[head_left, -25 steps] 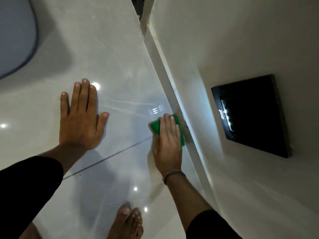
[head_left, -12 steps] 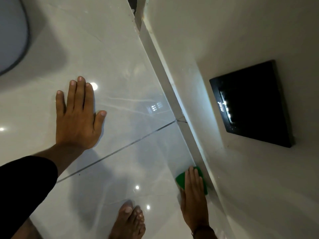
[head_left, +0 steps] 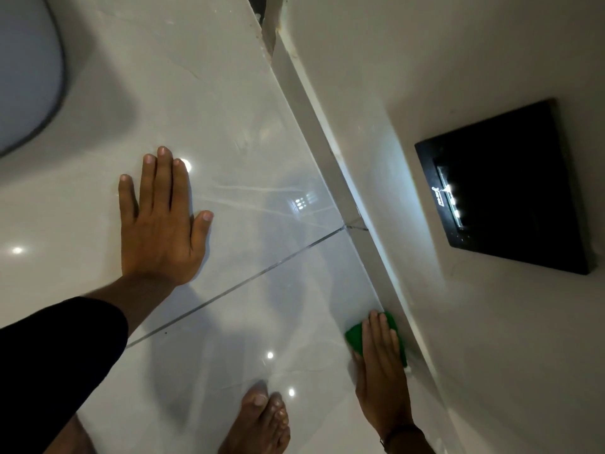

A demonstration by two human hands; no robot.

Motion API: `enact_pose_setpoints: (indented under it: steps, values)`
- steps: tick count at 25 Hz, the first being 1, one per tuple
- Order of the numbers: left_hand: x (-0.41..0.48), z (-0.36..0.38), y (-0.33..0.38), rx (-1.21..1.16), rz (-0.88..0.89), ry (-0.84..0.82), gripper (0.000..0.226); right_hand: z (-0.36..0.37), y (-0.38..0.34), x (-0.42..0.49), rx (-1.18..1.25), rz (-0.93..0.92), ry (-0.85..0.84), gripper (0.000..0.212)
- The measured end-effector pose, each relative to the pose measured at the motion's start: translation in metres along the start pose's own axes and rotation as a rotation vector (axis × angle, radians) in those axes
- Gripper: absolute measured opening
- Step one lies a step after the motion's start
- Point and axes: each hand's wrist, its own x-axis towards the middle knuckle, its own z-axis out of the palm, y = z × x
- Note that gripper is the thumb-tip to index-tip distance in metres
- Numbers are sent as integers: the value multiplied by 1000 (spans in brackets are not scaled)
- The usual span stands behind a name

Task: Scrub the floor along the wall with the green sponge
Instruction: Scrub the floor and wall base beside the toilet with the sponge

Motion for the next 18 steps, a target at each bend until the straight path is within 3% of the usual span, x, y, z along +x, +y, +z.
enact_pose_setpoints:
  steps: [11,15,18]
  values:
    - [-1,5,-2,-2,1,10,83,-83,-153,268,219,-140,196,66]
    - [-1,4,-2,-7,-5,8,83,-67,-123,219,251,-140,186,77]
    - [-2,6,-3,-4,-11,16,82,-55,-87,156,236,-120,69,74]
